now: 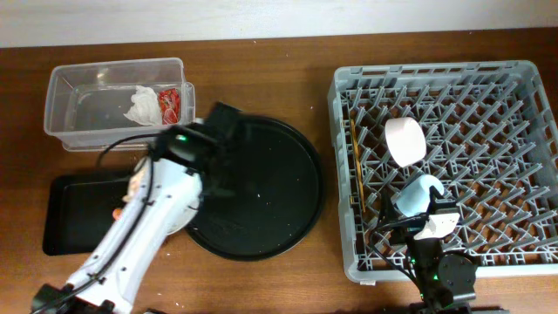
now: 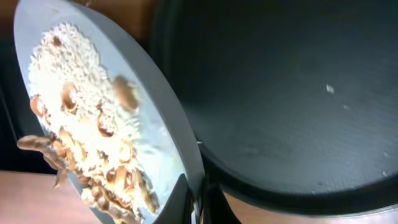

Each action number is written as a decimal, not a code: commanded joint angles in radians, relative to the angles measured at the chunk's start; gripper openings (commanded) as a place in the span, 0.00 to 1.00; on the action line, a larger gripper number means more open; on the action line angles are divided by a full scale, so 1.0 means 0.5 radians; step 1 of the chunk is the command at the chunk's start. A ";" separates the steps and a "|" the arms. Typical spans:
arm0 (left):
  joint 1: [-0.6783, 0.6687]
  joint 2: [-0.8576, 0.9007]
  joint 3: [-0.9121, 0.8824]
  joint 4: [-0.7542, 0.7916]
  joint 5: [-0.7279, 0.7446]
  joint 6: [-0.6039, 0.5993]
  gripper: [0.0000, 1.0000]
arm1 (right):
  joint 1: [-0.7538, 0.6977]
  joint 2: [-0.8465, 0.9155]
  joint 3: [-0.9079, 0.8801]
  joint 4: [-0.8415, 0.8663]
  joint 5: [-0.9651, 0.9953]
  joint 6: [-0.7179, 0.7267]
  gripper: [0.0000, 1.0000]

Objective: Sort waste into correct bins and load items into the dishwasher rack
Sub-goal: 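Grasp the plate with the left gripper and tip scraps onto the black tray, then carry the emptied plate with the left gripper and stand it in the rack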

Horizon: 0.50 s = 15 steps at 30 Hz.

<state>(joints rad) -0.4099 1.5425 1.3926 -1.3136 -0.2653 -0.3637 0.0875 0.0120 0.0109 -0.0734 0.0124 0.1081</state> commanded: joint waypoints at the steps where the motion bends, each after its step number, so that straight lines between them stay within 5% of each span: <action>1: 0.347 -0.041 0.028 -0.014 0.162 -0.024 0.00 | -0.006 -0.011 -0.011 -0.013 -0.003 0.008 0.98; 7: 0.859 -0.042 0.018 0.145 0.558 0.186 0.00 | -0.006 -0.011 -0.011 -0.013 -0.003 0.008 0.98; 15: 1.141 -0.046 0.018 0.226 0.916 0.314 0.00 | -0.006 -0.011 -0.011 -0.013 -0.002 0.008 0.98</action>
<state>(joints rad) 0.1230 1.5421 1.3922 -1.2057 0.1268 -0.2447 0.0875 0.0120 0.0109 -0.0734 0.0124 0.1085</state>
